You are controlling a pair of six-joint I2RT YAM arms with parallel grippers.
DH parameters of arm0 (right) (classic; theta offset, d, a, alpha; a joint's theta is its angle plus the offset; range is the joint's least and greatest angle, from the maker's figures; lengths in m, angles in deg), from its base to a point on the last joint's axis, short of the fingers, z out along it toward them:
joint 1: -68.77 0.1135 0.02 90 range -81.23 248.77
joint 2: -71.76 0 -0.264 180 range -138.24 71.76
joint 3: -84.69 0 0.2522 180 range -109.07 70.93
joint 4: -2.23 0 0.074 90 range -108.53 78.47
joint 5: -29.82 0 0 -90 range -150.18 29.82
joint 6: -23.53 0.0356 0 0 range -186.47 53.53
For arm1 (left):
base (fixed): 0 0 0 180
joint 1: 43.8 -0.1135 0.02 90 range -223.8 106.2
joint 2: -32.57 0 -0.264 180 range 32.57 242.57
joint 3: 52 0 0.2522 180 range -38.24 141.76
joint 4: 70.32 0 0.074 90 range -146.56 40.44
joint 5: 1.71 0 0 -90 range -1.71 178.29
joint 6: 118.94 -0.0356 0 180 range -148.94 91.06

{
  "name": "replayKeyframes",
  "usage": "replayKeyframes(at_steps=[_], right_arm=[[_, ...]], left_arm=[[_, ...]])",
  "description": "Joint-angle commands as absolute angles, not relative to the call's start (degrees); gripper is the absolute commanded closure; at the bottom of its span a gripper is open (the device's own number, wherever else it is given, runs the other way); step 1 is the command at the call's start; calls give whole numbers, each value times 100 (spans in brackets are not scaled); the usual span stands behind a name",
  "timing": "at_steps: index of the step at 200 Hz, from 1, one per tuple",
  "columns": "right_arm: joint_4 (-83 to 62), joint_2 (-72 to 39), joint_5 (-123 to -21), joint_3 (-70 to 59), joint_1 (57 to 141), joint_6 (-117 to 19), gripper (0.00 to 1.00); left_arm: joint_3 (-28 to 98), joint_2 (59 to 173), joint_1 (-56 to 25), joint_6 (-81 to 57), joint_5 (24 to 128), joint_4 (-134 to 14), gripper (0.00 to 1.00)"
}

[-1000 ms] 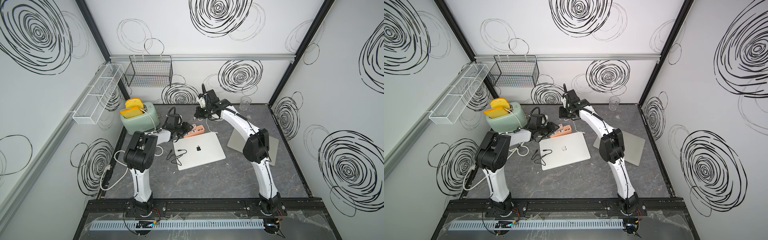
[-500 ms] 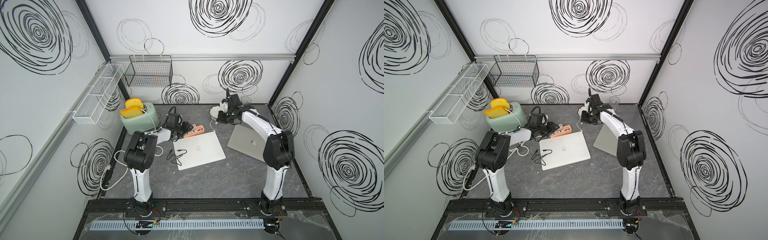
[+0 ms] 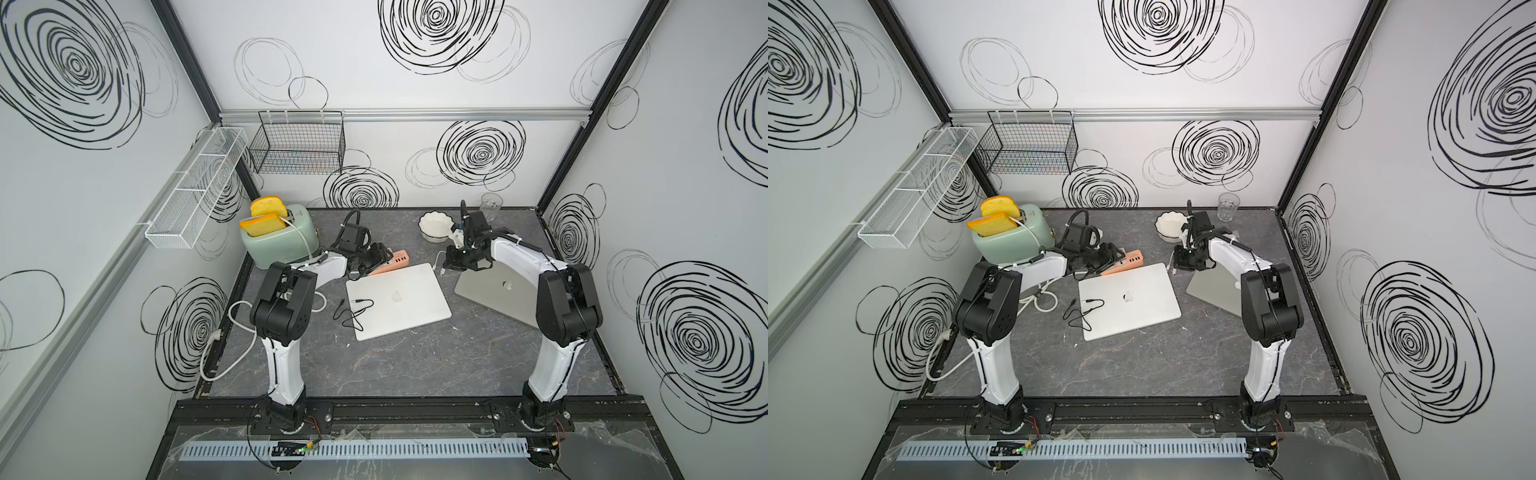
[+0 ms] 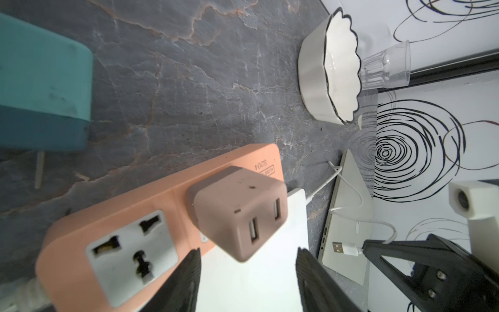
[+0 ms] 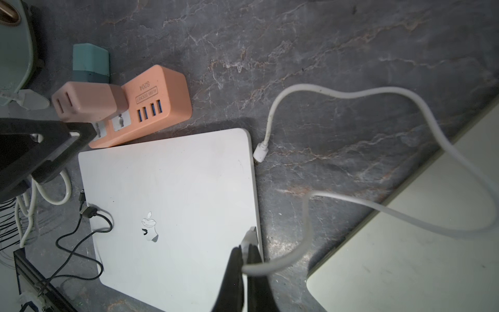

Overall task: Unplug the laptop charger
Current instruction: Place the charging cable at the center of the board.

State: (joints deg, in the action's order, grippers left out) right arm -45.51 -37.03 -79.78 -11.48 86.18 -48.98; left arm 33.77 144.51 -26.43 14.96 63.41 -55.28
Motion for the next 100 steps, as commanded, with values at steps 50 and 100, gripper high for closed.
replayKeyframes(at_steps=[50, 100], right_arm=[[-4385, -3933, -7951, -1219, 8625, -5084, 81], [-4463, -3863, -8003, -1392, 8648, -5037, 63]], left_arm=[[2944, 13428, -3013, 1182, 6315, -5139, 35], [2435, 13111, -3416, 809, 6411, -4798, 36]])
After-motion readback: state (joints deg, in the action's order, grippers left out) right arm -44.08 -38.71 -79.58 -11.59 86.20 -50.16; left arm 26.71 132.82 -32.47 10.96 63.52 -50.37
